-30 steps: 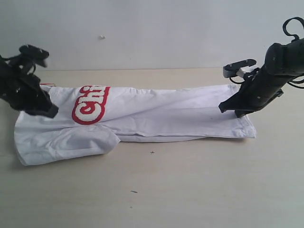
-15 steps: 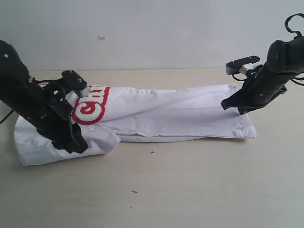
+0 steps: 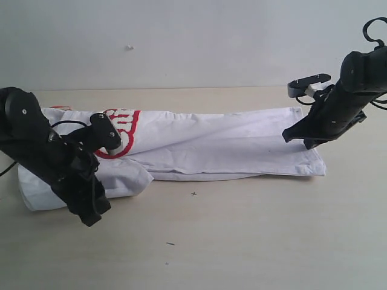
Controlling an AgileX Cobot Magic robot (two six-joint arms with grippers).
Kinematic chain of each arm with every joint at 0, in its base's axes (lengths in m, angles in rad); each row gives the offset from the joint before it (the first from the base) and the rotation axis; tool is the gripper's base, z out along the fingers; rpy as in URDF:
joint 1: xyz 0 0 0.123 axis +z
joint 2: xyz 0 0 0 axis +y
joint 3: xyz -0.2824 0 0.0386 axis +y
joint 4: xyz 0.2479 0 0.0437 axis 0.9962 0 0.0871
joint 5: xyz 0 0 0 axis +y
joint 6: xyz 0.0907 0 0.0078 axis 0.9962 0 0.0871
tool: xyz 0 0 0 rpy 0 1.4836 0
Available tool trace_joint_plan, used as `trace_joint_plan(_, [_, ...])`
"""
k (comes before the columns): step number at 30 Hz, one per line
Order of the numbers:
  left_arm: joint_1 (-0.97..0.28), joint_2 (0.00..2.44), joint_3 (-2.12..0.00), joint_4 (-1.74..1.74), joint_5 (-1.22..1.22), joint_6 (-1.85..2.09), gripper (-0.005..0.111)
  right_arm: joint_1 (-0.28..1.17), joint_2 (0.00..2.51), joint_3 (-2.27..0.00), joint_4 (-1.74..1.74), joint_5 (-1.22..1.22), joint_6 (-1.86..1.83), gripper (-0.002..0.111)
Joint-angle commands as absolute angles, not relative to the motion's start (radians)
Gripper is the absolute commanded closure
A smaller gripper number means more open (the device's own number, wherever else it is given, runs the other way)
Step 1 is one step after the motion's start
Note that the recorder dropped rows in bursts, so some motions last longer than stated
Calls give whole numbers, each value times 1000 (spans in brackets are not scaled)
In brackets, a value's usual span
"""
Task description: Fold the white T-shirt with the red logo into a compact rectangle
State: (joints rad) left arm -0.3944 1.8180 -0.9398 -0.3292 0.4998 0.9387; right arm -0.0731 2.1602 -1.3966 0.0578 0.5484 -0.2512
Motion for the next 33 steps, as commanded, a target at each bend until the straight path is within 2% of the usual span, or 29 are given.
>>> trace_joint_plan(1, [-399,1811,-906,-286,448,935,58,-76,2150,-1394,52,550,-252,108])
trace_joint_plan(4, [-399,1813,-893,-252,420,935,65,-76,2150,-1394,52,555,-252,108])
trace_joint_plan(8, [-399,1835,-893,-214,368,935,86,-76,2150,-1394,52,578,-252,108])
trace_joint_plan(10, [-399,1849,-893,-214,319,933,89,-76,2150,-1394,52,589,-252,108])
trace_joint_plan(13, [-399,1872,-893,-214,247,915,80,-76,2150,-1394,52,600,-252,108])
trace_joint_plan(17, [-399,1894,-893,-214,241,915,47,-76,2150,-1394,52,607,-252,108])
trace_joint_plan(19, [-399,1894,-893,-214,261,915,36,-76,2150,-1394,49,609,-252,108])
trace_joint_plan(21, [-399,1883,-899,-214,303,915,31,-76,2150,-1394,49,612,-252,108])
trace_joint_plan(23, [-399,1859,-899,-193,281,916,32,-76,2150,-1394,49,615,-252,108])
trace_joint_plan(25, [-397,1870,-899,-192,256,915,37,-76,2150,-1394,49,619,-252,108])
trace_joint_plan(26, [-393,1887,-899,-188,252,915,45,-76,2150,-1394,49,619,-252,108])
trace_joint_plan(29, [-391,1922,-899,-164,284,915,74,-76,2150,-1394,49,613,-252,108])
trace_joint_plan(30, [-392,1927,-899,-136,315,924,95,-76,2154,-1394,49,612,-252,108])
trace_joint_plan(31, [-394,1928,-899,-121,332,924,102,-76,2156,-1394,49,611,-252,108])
trace_joint_plan(33, [-396,1921,-903,-92,389,930,106,-76,2160,-1394,49,611,-252,108])
